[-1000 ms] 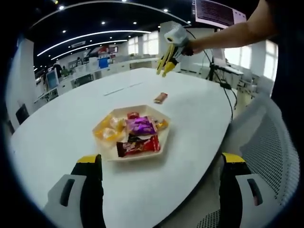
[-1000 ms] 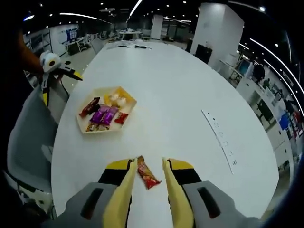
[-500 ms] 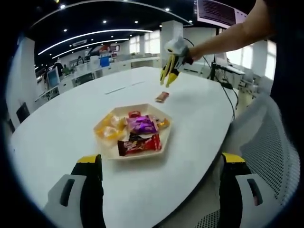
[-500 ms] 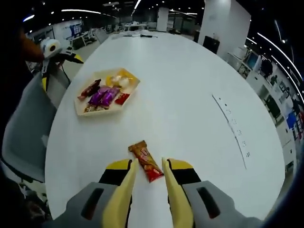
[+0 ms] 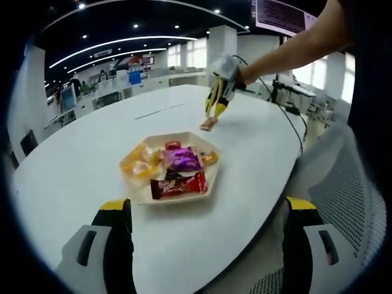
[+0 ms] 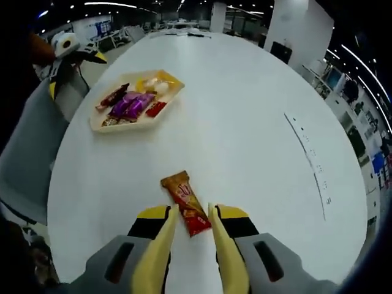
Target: Place the target food into the container with the food tongs after gripping and lifting it, then release it inside without dropping or visibly crushing the food.
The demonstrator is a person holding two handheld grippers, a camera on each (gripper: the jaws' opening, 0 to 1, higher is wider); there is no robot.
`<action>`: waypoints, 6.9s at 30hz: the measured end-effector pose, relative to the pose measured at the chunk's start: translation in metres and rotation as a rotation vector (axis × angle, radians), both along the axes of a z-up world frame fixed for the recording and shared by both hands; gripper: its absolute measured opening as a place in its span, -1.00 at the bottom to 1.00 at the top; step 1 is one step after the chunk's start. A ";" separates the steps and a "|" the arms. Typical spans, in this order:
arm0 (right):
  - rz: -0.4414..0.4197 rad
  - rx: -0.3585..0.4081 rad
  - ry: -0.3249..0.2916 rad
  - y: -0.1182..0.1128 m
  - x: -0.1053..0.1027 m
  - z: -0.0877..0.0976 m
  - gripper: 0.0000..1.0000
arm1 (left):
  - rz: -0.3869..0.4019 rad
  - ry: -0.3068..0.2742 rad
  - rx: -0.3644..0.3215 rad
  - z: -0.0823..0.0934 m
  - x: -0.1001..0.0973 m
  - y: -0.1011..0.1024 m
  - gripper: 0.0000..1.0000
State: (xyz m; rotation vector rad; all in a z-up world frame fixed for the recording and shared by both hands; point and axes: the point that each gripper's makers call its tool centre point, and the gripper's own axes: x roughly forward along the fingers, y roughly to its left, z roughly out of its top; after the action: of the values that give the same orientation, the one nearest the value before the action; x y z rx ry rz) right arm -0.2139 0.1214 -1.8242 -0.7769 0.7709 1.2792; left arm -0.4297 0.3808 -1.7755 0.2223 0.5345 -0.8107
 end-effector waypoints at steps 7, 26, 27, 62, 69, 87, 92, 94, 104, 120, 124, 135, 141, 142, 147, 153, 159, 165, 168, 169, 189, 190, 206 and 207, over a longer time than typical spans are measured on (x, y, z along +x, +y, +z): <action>0.048 -0.053 -0.021 0.003 -0.001 -0.012 -0.44 | -0.001 0.007 0.008 -0.002 -0.001 0.000 0.96; -0.119 -0.080 0.046 0.000 -0.003 -0.013 -0.58 | -0.001 0.008 -0.017 0.001 -0.001 -0.001 0.98; -0.124 -0.076 0.046 0.001 -0.002 -0.011 -0.57 | -0.001 0.010 -0.018 0.001 -0.001 -0.001 0.98; -0.253 -0.042 0.016 0.002 0.017 0.066 -0.57 | 0.003 -0.019 -0.038 0.008 0.001 -0.001 0.98; -0.258 -0.040 0.010 0.007 0.014 0.073 -0.58 | 0.009 -0.027 -0.041 0.009 0.002 0.000 0.98; -0.229 -0.018 -0.006 0.054 0.000 0.087 -0.57 | 0.022 -0.061 -0.065 0.018 0.005 0.001 0.98; -0.220 0.002 -0.011 0.080 -0.009 0.087 -0.57 | 0.019 -0.067 -0.069 0.019 0.005 0.001 0.98; -0.213 0.013 -0.007 0.090 -0.015 0.086 -0.57 | 0.018 -0.065 -0.067 0.018 0.005 0.001 0.98; -0.176 0.058 -0.004 0.137 -0.033 0.088 -0.57 | 0.007 -0.071 -0.064 0.018 0.004 0.000 0.97; -0.071 0.093 -0.009 0.208 -0.067 0.096 -0.56 | 0.005 -0.074 -0.067 0.019 0.003 0.000 0.96; -0.043 0.103 -0.014 0.220 -0.074 0.100 -0.56 | 0.004 -0.076 -0.062 0.019 0.003 0.000 0.96; -0.026 0.152 -0.001 0.232 -0.077 0.106 -0.47 | -0.006 -0.076 -0.059 0.018 0.002 -0.001 0.96; -0.018 0.164 -0.008 0.233 -0.079 0.110 -0.44 | -0.006 -0.075 -0.062 0.018 0.002 -0.001 0.96; -0.012 0.167 -0.029 0.232 -0.077 0.111 -0.44 | -0.006 -0.075 -0.061 0.018 0.002 -0.001 0.96; -0.004 0.179 -0.035 0.232 -0.076 0.114 -0.43 | -0.012 -0.073 -0.058 0.017 0.001 -0.002 0.96; -0.018 0.290 -0.027 0.236 -0.076 0.128 -0.42 | -0.009 -0.072 -0.059 0.018 0.001 -0.002 0.96; -0.012 0.361 -0.049 0.231 -0.080 0.144 -0.42 | -0.014 -0.069 -0.056 0.016 0.001 -0.002 0.95; -0.047 0.438 -0.076 0.217 -0.079 0.162 -0.42 | -0.014 -0.064 -0.054 0.016 0.000 -0.002 0.95; -0.099 0.490 -0.097 0.207 -0.076 0.173 -0.42 | -0.017 -0.062 -0.051 0.015 0.000 -0.003 0.95; -0.104 0.510 -0.091 0.205 -0.078 0.176 -0.42 | -0.018 -0.061 -0.051 0.015 0.000 -0.003 0.95; -0.157 0.707 -0.154 0.141 -0.120 0.196 -0.42 | -0.021 -0.053 -0.068 0.017 0.000 -0.003 0.95; -0.156 0.730 -0.143 0.139 -0.124 0.196 -0.42 | -0.039 -0.056 -0.061 0.017 -0.001 -0.003 0.95; -0.185 0.821 -0.078 0.113 -0.179 0.176 -0.43 | -0.106 -0.106 -0.114 0.061 0.001 0.001 0.98; -0.189 0.827 -0.075 0.112 -0.182 0.175 -0.43 | -0.113 -0.104 -0.106 0.065 0.003 0.000 0.98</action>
State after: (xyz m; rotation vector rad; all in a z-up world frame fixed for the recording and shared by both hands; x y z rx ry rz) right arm -0.3955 0.2338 -1.6492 -0.0760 0.1949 1.2390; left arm -0.4268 0.3812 -1.7108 0.1976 0.3822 -0.9295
